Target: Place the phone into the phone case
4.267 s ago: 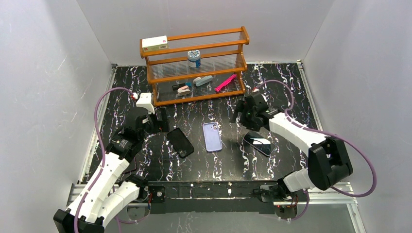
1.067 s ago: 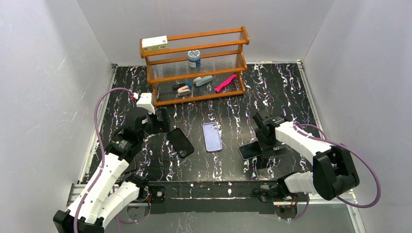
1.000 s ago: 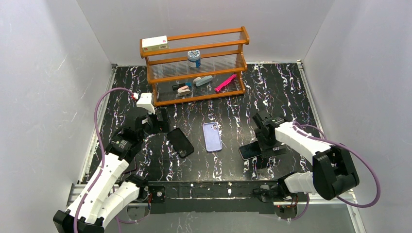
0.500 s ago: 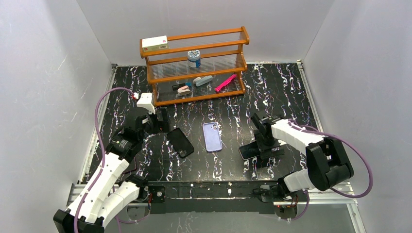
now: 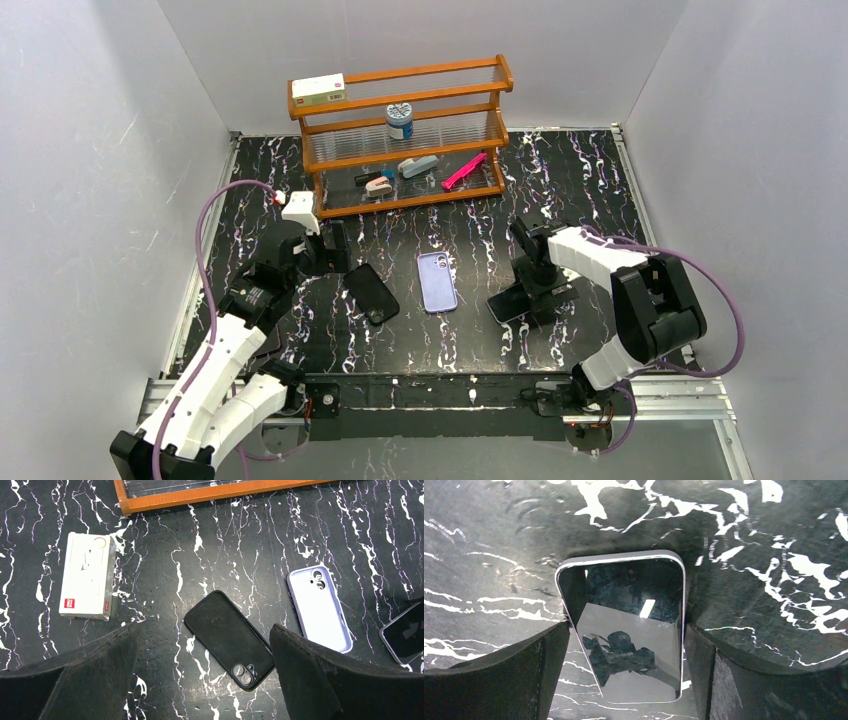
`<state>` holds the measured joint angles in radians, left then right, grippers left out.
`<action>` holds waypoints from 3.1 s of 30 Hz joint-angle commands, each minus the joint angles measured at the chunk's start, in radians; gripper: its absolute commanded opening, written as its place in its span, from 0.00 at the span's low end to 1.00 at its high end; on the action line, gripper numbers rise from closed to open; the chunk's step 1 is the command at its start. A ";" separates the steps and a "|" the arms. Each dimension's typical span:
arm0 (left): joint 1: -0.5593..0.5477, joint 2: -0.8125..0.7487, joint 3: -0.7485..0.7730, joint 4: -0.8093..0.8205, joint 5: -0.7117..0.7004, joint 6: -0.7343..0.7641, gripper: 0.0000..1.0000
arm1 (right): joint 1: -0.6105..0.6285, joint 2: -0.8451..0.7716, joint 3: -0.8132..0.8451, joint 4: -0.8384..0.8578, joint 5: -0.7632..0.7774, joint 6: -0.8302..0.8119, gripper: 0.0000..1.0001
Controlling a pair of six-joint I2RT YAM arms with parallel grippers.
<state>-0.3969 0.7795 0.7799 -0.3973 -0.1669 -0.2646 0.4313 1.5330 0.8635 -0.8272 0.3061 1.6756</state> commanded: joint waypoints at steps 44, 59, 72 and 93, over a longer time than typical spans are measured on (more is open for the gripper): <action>-0.079 0.386 -0.079 0.288 0.483 -0.354 0.65 | 0.100 -0.058 0.067 0.404 -0.271 -0.909 0.38; -0.079 0.293 -0.084 0.201 0.398 -0.293 0.65 | 0.276 -0.002 0.203 0.450 -0.244 -0.939 0.32; -0.079 0.281 -0.087 0.186 0.390 -0.291 0.66 | 0.291 0.072 0.193 0.742 -0.420 -1.001 0.32; -0.079 0.312 -0.083 0.195 0.385 -0.299 0.66 | 0.363 0.114 0.133 0.729 -0.255 -1.038 0.37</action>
<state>-0.4717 1.0847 0.6991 -0.2020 0.2203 -0.5617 0.7921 1.6989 1.0187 -0.1272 -0.0170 0.6289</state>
